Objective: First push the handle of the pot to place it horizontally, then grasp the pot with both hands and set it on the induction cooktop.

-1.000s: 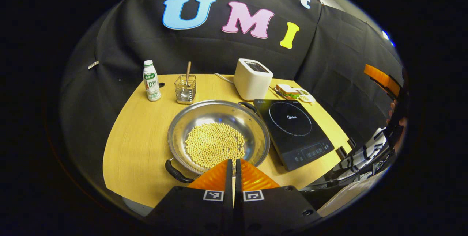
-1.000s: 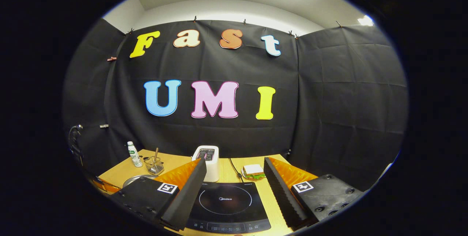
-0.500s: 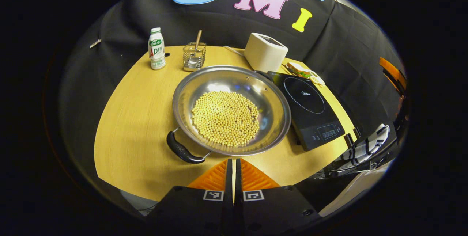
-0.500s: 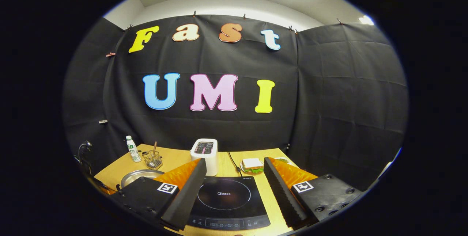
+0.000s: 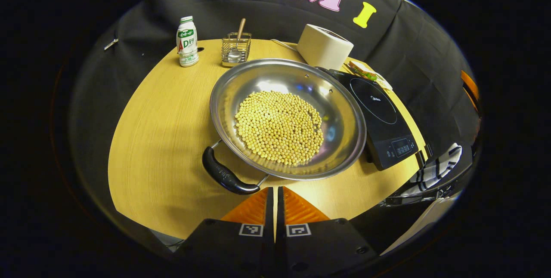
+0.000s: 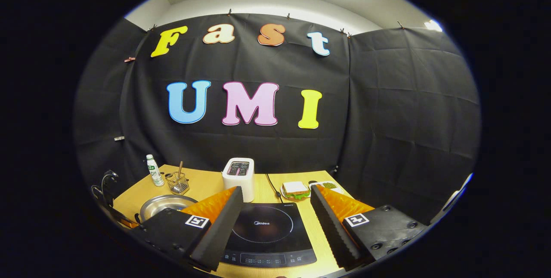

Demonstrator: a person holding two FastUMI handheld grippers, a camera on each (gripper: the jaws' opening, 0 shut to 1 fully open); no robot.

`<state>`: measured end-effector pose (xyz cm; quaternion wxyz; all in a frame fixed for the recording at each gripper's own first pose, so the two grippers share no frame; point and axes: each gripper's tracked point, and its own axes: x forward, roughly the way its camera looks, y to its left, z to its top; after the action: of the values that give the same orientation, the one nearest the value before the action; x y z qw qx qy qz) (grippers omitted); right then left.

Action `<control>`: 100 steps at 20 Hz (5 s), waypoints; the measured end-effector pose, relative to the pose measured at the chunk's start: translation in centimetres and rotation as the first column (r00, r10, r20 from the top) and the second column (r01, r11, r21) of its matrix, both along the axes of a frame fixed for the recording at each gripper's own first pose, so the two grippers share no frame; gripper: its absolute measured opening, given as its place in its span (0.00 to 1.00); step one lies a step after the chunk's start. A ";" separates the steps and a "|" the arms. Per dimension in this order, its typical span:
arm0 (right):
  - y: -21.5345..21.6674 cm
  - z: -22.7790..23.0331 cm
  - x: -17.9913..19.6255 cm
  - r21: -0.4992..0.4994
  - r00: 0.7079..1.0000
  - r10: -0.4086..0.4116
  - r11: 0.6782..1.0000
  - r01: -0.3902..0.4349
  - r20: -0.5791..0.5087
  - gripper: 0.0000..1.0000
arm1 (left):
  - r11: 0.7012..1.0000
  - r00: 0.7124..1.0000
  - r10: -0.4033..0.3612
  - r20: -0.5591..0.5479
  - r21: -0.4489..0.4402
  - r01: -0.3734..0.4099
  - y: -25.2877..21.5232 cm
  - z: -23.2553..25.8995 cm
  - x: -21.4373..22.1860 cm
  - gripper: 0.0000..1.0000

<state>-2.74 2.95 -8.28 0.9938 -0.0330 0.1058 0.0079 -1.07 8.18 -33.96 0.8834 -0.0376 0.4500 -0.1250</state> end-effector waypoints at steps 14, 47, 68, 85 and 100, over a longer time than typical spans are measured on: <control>2.0 -0.5 1.4 -0.008 1.000 0.005 1.000 -0.005 -0.017 0.98 | 0.995 0.999 0.032 -0.024 0.090 -0.030 5.4 -0.5 3.8 0.05; 9.6 -10.8 4.1 0.126 0.936 0.147 0.986 -0.112 -0.319 0.99 | 0.960 0.945 0.269 0.185 0.031 -0.279 14.2 6.6 11.0 0.37; 23.0 -28.6 6.0 0.302 0.657 0.344 0.936 -0.182 -0.671 0.99 | 0.975 0.951 0.215 0.221 -0.100 -0.197 13.0 3.8 16.4 0.95; 24.5 -35.5 5.4 0.294 0.531 0.319 0.946 -0.133 -0.785 0.84 | 0.976 0.976 0.195 0.100 -0.117 -0.183 12.1 -1.8 18.7 0.69; 24.4 -34.5 4.4 0.339 0.492 0.337 0.937 -0.088 -0.803 0.53 | 0.967 0.972 0.235 0.014 -0.099 -0.233 11.7 -2.0 16.2 0.56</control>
<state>1.67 27.37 -42.75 0.8006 0.0890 0.5707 0.1598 15.12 19.86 -35.99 0.8947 -0.1316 0.4247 -0.0421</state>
